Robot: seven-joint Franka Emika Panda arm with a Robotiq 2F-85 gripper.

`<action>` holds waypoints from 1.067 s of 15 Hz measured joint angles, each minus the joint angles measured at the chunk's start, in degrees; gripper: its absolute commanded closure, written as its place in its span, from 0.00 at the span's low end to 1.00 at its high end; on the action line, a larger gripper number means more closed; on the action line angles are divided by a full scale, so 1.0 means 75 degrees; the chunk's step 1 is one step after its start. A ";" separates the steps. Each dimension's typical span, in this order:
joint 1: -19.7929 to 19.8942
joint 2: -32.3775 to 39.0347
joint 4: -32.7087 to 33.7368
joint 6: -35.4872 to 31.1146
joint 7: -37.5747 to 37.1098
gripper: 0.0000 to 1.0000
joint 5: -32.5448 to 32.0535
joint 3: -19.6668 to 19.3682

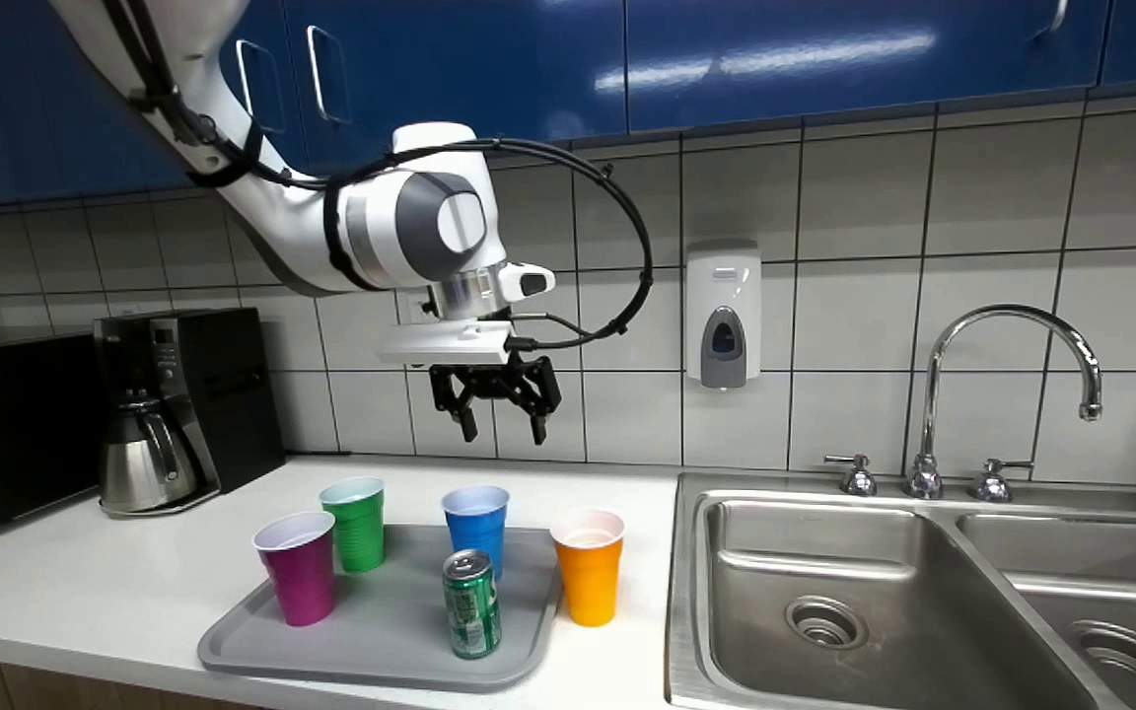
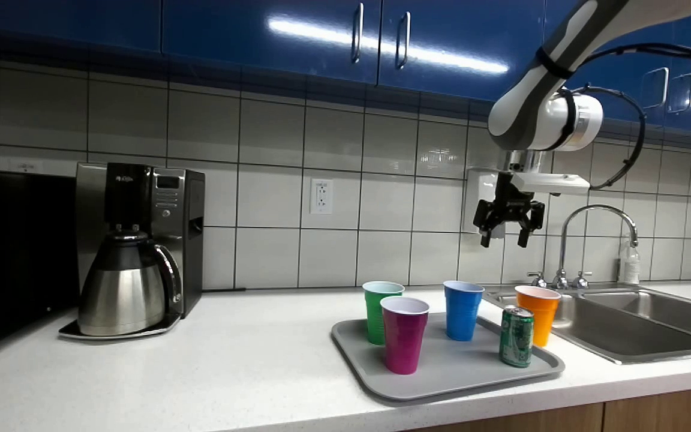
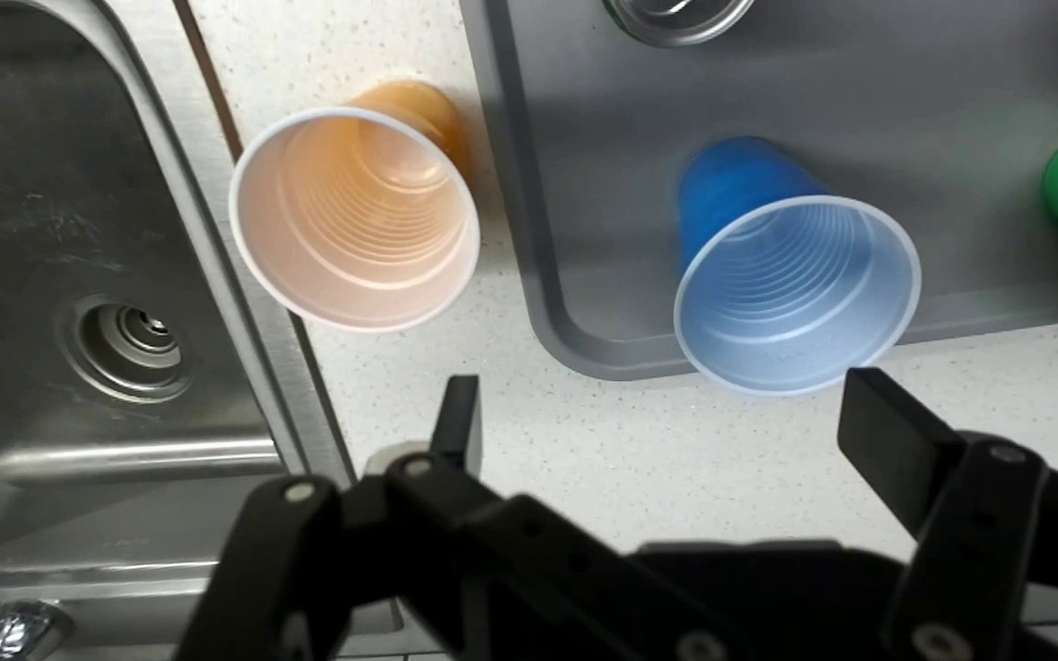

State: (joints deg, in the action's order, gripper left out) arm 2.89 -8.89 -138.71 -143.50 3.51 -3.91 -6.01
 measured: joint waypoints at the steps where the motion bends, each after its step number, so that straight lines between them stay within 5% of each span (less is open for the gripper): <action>1: 0.0029 0.0027 -0.0012 -0.0005 0.0000 0.00 -0.0015 -0.0002; 16: 0.0247 0.0659 -0.0015 -0.0395 0.0000 0.00 -0.0139 -0.0198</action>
State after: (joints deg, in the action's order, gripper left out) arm 4.74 -3.95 -138.82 -146.46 3.52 -4.95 -7.50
